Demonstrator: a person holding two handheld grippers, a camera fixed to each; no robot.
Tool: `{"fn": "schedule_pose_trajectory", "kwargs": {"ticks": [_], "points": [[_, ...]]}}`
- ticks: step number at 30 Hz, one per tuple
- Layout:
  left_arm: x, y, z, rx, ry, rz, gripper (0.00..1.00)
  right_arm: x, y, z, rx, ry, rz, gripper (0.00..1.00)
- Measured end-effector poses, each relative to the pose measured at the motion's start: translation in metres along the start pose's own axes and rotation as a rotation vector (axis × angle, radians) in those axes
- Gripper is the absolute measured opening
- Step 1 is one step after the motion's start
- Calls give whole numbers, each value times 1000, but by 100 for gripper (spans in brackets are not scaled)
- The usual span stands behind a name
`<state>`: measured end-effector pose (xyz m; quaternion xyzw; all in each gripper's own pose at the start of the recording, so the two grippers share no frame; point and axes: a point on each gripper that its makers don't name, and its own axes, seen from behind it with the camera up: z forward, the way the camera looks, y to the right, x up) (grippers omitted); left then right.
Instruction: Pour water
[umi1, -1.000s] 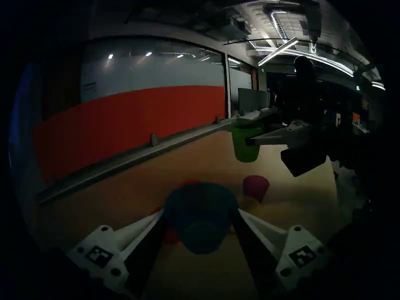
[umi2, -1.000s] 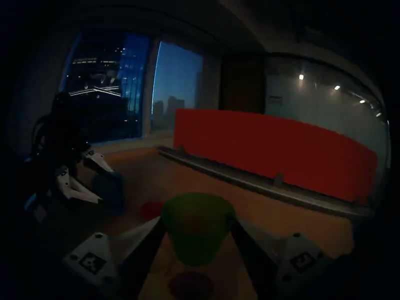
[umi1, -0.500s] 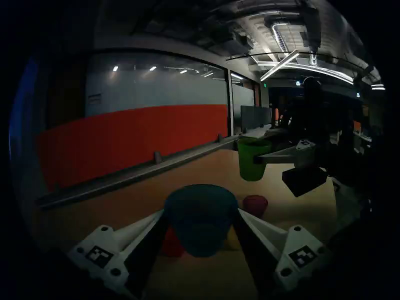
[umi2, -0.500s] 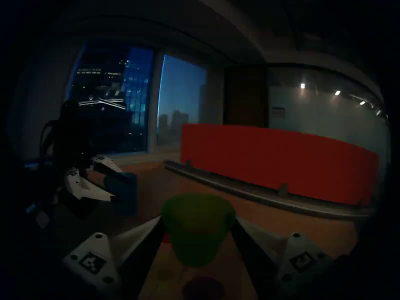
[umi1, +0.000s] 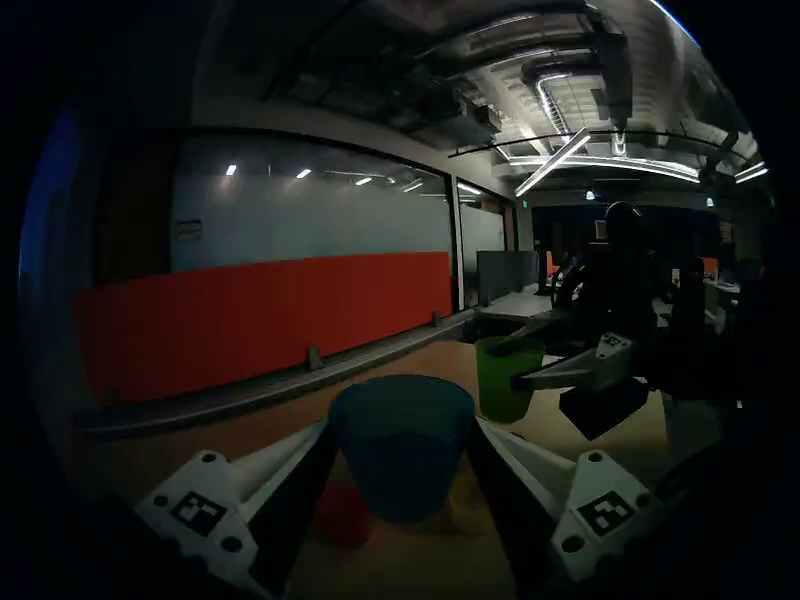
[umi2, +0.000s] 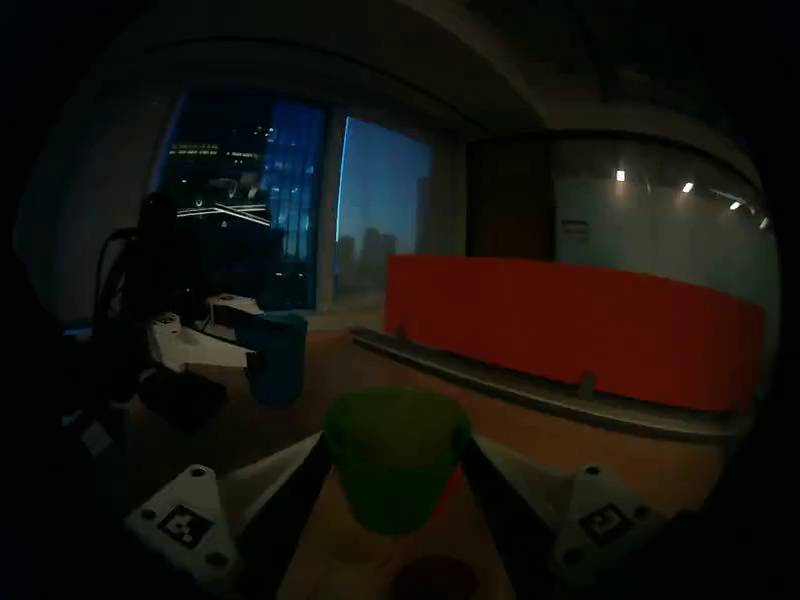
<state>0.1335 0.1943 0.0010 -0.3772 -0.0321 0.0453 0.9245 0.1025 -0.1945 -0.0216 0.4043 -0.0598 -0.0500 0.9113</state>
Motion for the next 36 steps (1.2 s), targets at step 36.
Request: {"fn": "schedule_pose_trajectory", "kwargs": {"ticks": [36], "points": [[71, 8, 2, 35, 67, 303, 86, -14, -68, 8, 189, -24, -3, 99]]}}
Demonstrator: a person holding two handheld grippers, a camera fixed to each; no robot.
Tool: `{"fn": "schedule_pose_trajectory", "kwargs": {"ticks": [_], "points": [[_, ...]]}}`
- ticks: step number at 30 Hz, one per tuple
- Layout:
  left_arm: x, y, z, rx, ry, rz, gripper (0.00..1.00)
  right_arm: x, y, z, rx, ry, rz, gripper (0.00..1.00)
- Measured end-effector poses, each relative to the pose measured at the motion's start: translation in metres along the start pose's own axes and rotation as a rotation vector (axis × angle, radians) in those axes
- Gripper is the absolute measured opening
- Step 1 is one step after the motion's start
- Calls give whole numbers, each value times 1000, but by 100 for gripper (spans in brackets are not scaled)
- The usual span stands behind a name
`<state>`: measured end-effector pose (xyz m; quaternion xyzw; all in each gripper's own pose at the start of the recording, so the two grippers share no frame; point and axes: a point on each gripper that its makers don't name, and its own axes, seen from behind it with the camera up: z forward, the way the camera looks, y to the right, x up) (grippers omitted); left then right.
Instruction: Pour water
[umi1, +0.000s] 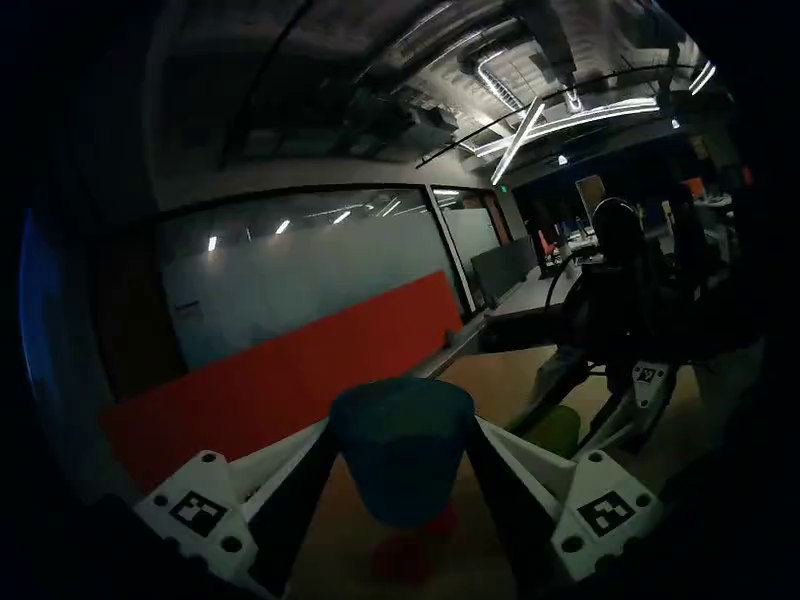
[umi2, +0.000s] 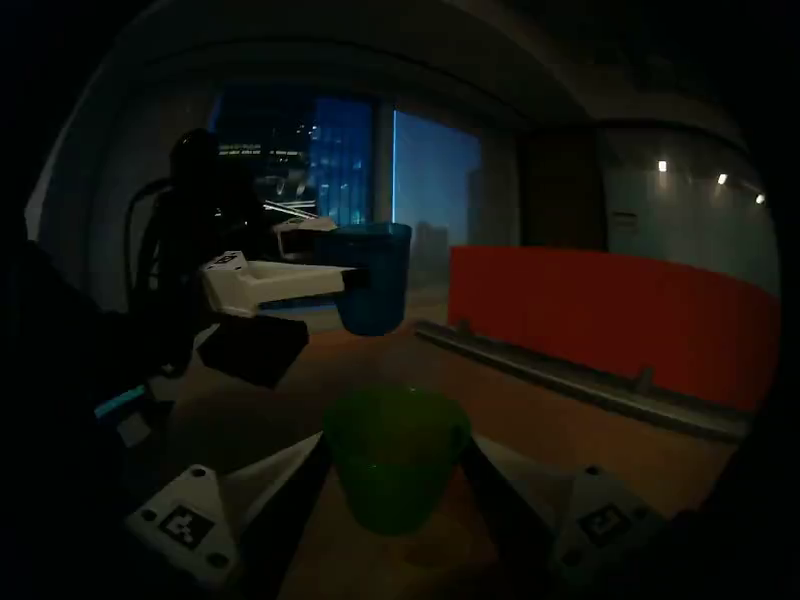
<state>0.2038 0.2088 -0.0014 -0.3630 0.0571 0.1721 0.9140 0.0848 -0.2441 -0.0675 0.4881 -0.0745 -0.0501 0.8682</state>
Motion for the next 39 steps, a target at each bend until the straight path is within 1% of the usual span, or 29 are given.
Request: {"fn": "schedule_pose_trajectory", "kwargs": {"ticks": [5, 11, 20, 31, 39], "points": [[9, -6, 1, 18, -2, 79, 86, -1, -7, 2, 17, -6, -7, 99], [24, -10, 3, 31, 7, 153, 86, 1, -13, 7, 32, 4, -12, 99], [42, -14, 5, 39, 15, 230, 86, 10, -18, 14, 44, 28, -18, 99], [53, -16, 4, 49, 15, 313, 85, 18, -19, 17, 45, 43, -29, 99], [60, -16, 3, 66, 12, 394, 86, 20, -20, 18, 45, 46, -34, 99]]}}
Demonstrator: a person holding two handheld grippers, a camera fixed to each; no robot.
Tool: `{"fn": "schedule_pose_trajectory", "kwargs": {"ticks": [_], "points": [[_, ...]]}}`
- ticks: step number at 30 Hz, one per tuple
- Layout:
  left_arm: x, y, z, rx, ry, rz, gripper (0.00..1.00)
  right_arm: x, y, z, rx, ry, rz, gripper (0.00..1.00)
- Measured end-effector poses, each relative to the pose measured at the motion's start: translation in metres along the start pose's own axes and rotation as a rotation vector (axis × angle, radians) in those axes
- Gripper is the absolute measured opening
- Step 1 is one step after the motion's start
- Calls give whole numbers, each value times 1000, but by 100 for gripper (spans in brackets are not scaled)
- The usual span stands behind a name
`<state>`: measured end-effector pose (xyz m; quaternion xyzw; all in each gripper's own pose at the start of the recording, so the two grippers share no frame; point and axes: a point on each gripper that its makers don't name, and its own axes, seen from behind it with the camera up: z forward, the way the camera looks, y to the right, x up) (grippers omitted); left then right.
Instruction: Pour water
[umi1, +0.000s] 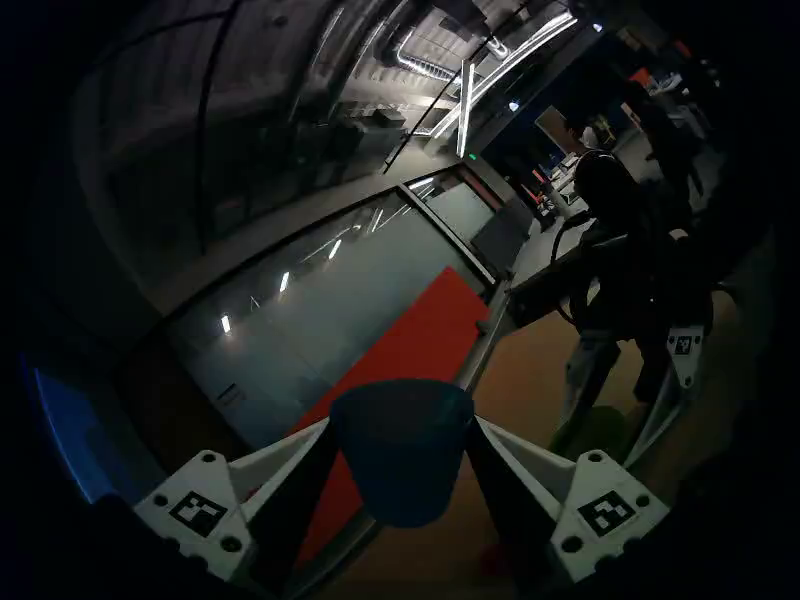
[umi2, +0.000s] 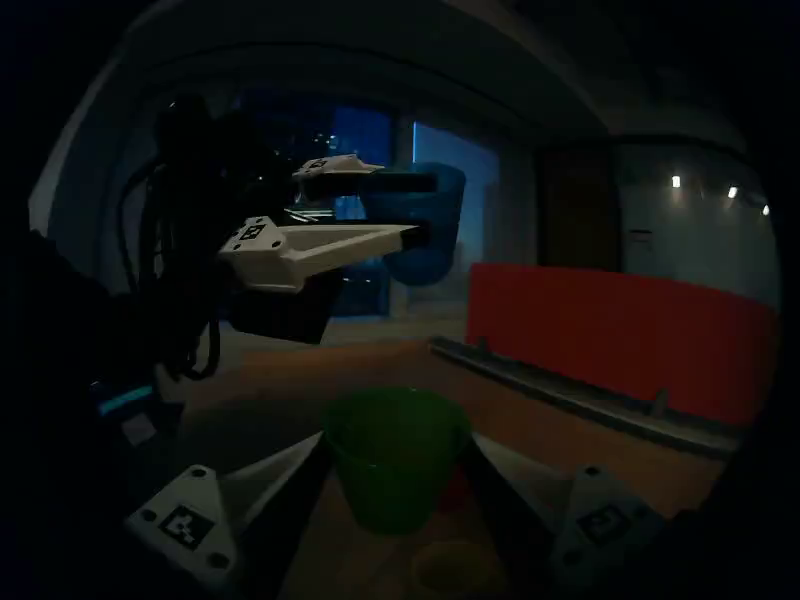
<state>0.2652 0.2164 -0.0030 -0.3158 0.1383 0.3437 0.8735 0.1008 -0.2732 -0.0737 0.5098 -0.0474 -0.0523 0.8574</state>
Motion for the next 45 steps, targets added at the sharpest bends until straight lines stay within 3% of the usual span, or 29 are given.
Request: {"fn": "schedule_pose_trajectory", "kwargs": {"ticks": [26, 45], "points": [[14, -1, 14, 27, -8, 253, 85, 1, -1, 2, 8, 1, 2, 99], [32, 4, 15, 37, -3, 404, 85, 5, 2, -2, 0, 10, -2, 99]]}}
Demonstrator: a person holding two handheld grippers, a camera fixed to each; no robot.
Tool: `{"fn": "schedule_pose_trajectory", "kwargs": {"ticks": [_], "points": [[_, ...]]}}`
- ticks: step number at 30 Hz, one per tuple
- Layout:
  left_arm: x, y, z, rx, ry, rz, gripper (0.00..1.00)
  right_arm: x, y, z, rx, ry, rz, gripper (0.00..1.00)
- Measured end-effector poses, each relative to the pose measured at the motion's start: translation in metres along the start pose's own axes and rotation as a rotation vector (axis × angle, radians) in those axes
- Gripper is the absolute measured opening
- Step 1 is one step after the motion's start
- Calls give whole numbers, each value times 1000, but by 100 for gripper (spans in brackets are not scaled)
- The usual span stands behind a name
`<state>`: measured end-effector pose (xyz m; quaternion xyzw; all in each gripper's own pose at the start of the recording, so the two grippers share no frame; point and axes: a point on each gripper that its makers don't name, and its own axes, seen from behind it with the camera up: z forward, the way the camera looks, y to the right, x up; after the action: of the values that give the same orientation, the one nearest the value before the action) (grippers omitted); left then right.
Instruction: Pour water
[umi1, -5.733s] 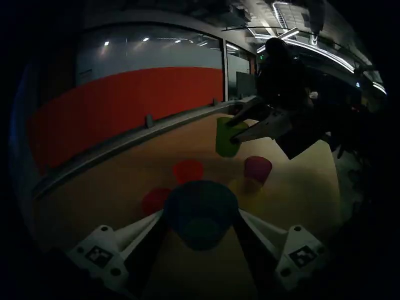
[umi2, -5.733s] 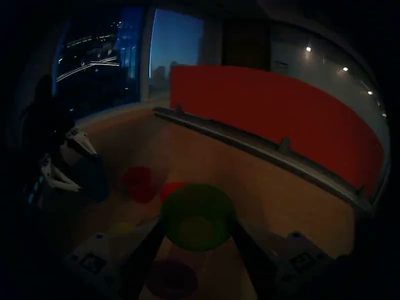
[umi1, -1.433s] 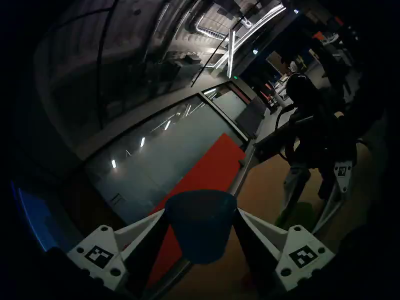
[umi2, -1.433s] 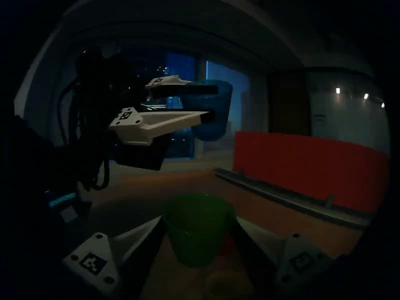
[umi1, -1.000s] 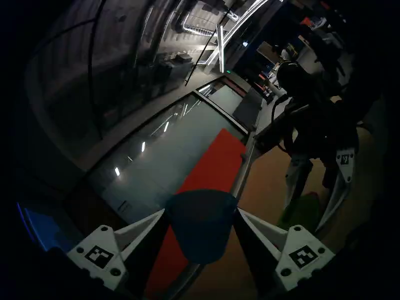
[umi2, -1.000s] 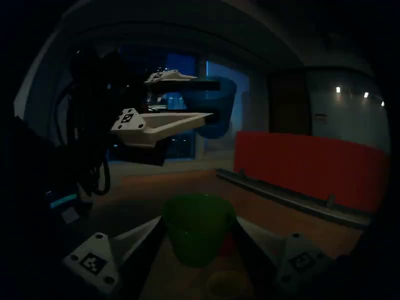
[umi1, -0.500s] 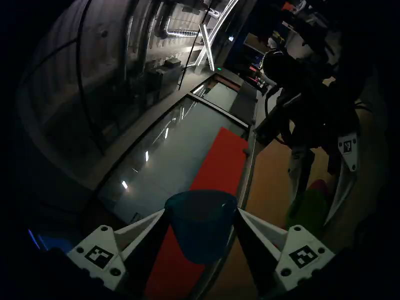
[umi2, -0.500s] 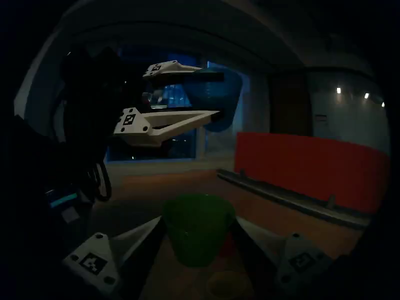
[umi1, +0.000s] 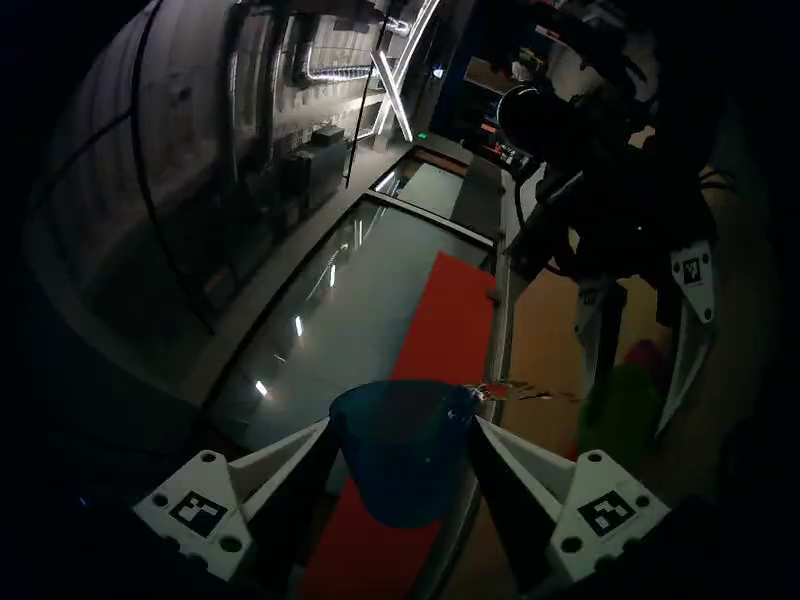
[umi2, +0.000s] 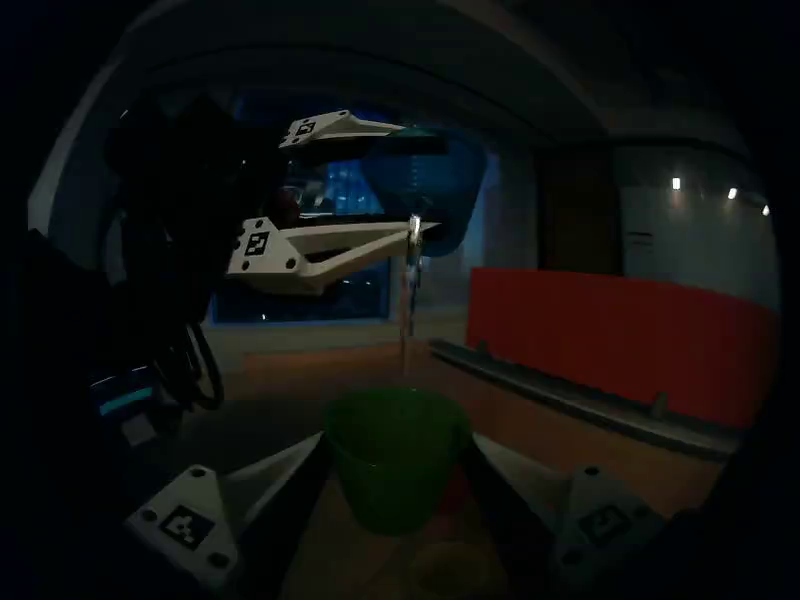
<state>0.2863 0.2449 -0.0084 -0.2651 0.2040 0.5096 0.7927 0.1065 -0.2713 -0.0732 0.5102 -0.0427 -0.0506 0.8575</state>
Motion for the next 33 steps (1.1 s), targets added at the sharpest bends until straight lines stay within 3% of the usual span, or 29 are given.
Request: {"fn": "schedule_pose_trajectory", "kwargs": {"ticks": [11, 33], "points": [[4, 3, -2, 3, 1, 64, 86, 0, 2, -4, -5, 0, -6, 99], [9, -7, -1, 18, -6, 173, 86, 0, 3, -5, -12, 3, -12, 99]]}}
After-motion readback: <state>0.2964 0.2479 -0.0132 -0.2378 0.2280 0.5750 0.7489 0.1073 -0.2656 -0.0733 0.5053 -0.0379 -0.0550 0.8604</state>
